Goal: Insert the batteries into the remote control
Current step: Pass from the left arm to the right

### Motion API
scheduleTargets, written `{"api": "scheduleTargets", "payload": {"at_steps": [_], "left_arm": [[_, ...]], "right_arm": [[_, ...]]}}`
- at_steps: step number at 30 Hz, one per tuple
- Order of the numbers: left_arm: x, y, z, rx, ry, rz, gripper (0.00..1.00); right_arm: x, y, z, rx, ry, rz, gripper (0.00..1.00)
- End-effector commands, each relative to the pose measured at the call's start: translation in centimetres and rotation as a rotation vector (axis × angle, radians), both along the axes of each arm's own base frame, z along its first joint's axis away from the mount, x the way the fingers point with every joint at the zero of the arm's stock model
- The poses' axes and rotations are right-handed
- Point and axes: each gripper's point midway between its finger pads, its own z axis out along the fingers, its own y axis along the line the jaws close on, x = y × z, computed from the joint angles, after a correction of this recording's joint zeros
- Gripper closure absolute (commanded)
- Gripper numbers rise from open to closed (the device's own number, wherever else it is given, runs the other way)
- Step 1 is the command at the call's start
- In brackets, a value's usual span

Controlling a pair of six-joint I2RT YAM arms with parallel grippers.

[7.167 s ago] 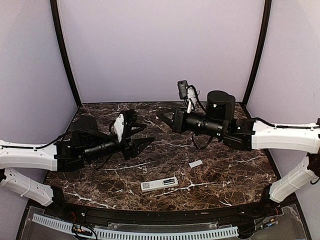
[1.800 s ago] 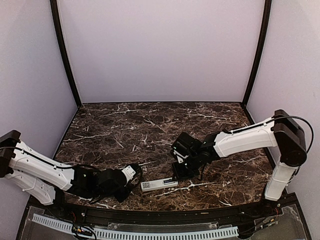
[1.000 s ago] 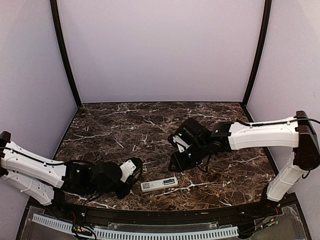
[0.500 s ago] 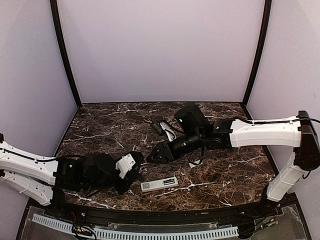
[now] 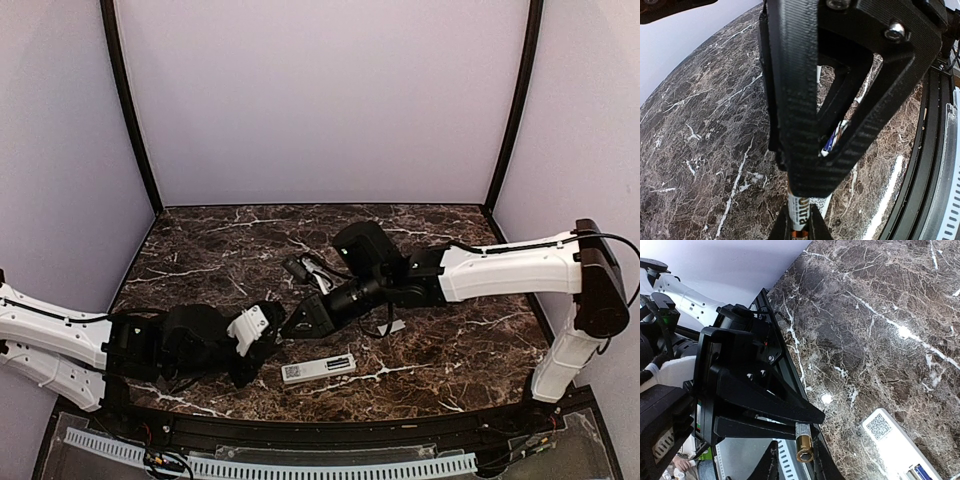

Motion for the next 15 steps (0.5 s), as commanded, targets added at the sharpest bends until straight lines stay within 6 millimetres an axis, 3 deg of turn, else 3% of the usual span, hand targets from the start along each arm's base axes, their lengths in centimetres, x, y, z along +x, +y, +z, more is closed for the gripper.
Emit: {"api": "scheduleTargets", "payload": {"at_steps": [1,9,13,14,15], "left_arm": [[-0.3,-0.4,1.1,-0.023,-0.012,-0.025,1.0],[-0.4,-0.2,1.4,-0.039,-0.011,-0.022,1.0],[-0.4,0.1,2.2,-0.086,-0.012,-0.009,0.99],[-0.4,0.4,2.5,-0.109,-0.013,-0.005,0.93],[-0.4,0.3,3.2,-0.141,-0.019,-0.003,0.77]], "right_arm": [[0.0,0.8,0.2,0.026,-0.005,0.012,0.8],[-0.3,0.5,-0.4,0.001,0.003,0.02,1.0],[-0.1,-0.2,0.6,0.025,0.006,0.023,1.0],[0.2,-0.6,1.0,0.033,0.009,0.014,1.0],[0.4,-1.0,1.4,0.043,0.011,0.007,1.0]]}}
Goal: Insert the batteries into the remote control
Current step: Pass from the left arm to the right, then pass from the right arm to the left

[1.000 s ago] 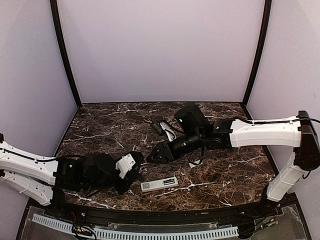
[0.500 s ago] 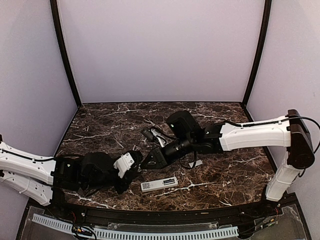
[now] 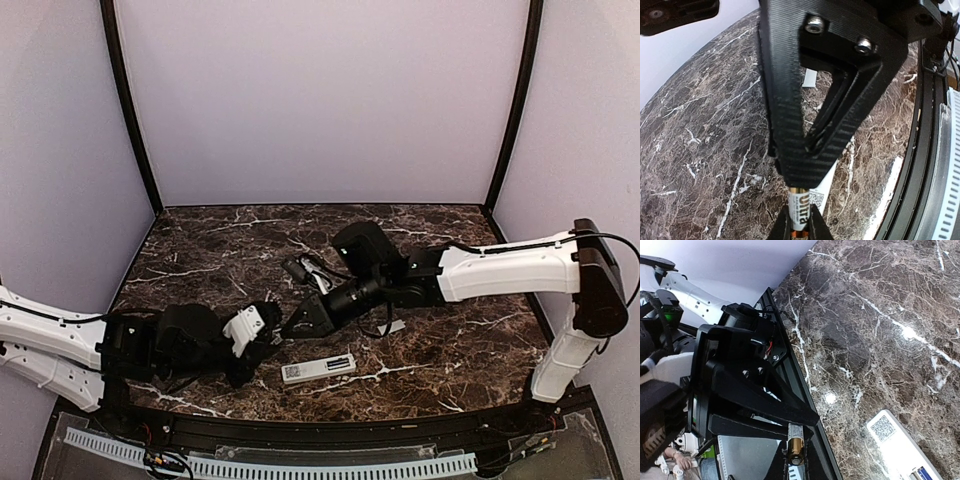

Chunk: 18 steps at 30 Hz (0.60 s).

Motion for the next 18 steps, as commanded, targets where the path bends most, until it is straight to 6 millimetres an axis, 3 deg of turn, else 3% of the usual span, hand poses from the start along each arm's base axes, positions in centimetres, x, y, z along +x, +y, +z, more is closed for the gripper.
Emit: {"api": "scheduleTargets", "payload": {"at_steps": [1,2,6,11,18], "left_arm": [[-0.3,0.5,3.1,-0.156,-0.022,0.004,0.66],[-0.3,0.4,4.0,-0.2,-0.034,0.001,0.5],[-1.1,1.4,7.7,-0.378,-0.126,-0.058,0.38],[-2.4,1.2,10.8,-0.43,-0.326,-0.19,0.38],[-2.6,-1.5,14.1,-0.348,-0.613,-0.302,0.46]], "right_arm": [[0.4,-1.4,2.1,0.054,0.002,-0.006,1.0],[0.7,-1.8,3.2,0.083,-0.003,-0.016,1.0],[1.2,-3.2,6.1,0.164,-0.003,-0.042,1.0],[1.4,-4.3,9.3,0.297,0.039,-0.065,1.0],[1.1,-4.6,11.8,0.371,0.044,-0.056,1.0]]}}
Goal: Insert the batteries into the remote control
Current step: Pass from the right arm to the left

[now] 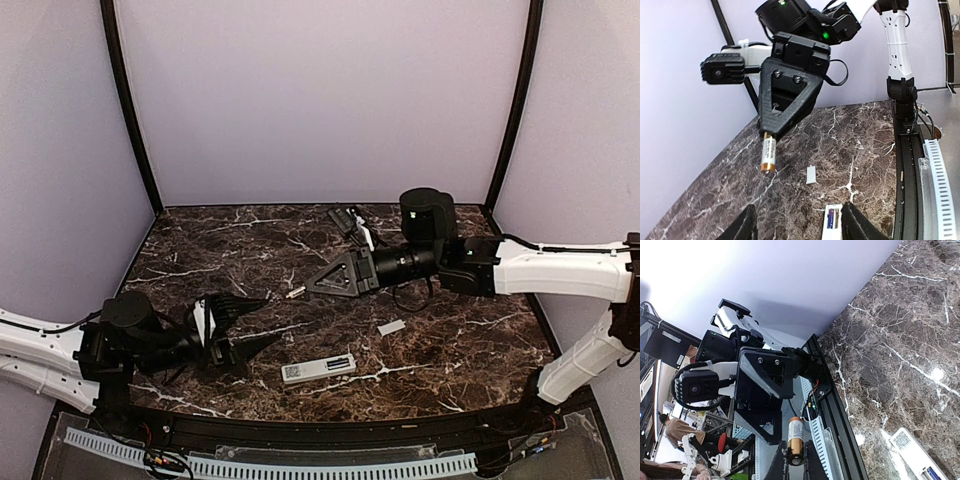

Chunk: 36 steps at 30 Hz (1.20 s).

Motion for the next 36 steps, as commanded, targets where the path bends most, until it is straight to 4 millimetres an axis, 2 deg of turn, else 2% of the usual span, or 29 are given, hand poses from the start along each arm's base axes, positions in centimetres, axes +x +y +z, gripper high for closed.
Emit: {"api": "scheduleTargets", "payload": {"at_steps": [1,2,6,11,15,18,21,24,30,36], "left_arm": [[0.1,-1.6,4.1,-0.024,-0.263,-0.011,0.48],[0.3,-1.9,4.4,-0.02,-0.294,0.002,0.5],[1.2,-3.3,3.9,0.028,-0.301,0.029,0.67],[1.4,-3.6,3.8,0.011,-0.26,0.037,0.75],[2.0,-2.7,4.0,0.002,-0.266,0.086,0.75],[2.1,-1.9,4.0,0.003,-0.277,0.106,0.67],[2.1,-1.4,3.8,0.023,-0.284,0.11,0.64],[2.3,-1.5,3.6,0.039,-0.281,0.116,0.64],[2.2,-2.2,2.9,0.071,-0.267,0.098,0.7],[1.5,-2.7,2.3,0.073,-0.242,0.045,0.61]], "right_arm": [[-0.5,-0.3,2.2,0.077,-0.006,0.017,1.0],[-0.5,-0.3,2.2,0.077,-0.006,0.015,1.0],[-0.5,-0.4,1.9,0.071,-0.002,0.013,1.0],[-0.6,-0.5,1.5,0.064,0.001,0.014,1.0],[-0.7,-0.6,1.4,0.056,-0.003,0.013,1.0],[-0.7,-0.7,1.5,0.053,-0.01,0.014,1.0],[-0.7,-0.5,1.5,0.053,-0.01,0.023,1.0],[-0.7,-0.3,1.5,0.049,-0.009,0.026,1.0],[-0.8,0.0,2.1,0.046,-0.031,0.03,1.0],[-0.8,0.1,2.1,0.04,-0.036,0.027,1.0]]}}
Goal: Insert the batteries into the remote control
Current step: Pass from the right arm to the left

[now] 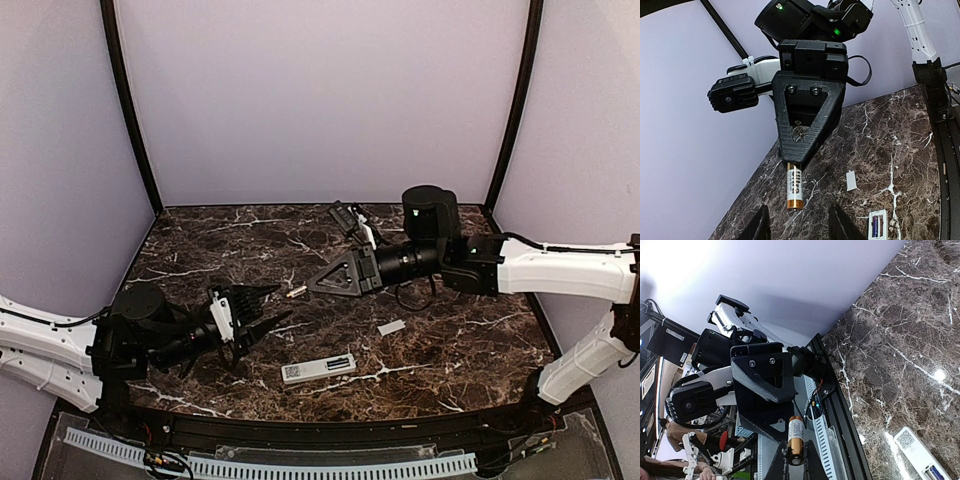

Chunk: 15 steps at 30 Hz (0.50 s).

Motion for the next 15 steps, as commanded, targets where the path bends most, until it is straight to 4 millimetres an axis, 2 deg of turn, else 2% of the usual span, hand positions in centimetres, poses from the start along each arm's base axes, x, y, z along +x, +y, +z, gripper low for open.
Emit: {"api": "scheduleTargets", "payload": {"at_steps": [1,7,15], "left_arm": [[-0.5,-0.5,0.0,0.0,0.021,-0.032,0.61],[-0.4,-0.9,0.5,-0.011,0.009,-0.031,0.65],[0.1,-1.5,0.6,-0.006,0.013,-0.011,0.81]], "right_arm": [[-0.3,0.4,1.2,0.026,-0.034,0.011,1.0],[-0.6,0.8,1.0,0.025,-0.033,0.027,1.0],[-0.8,0.8,0.4,0.01,-0.028,0.038,1.0]]}}
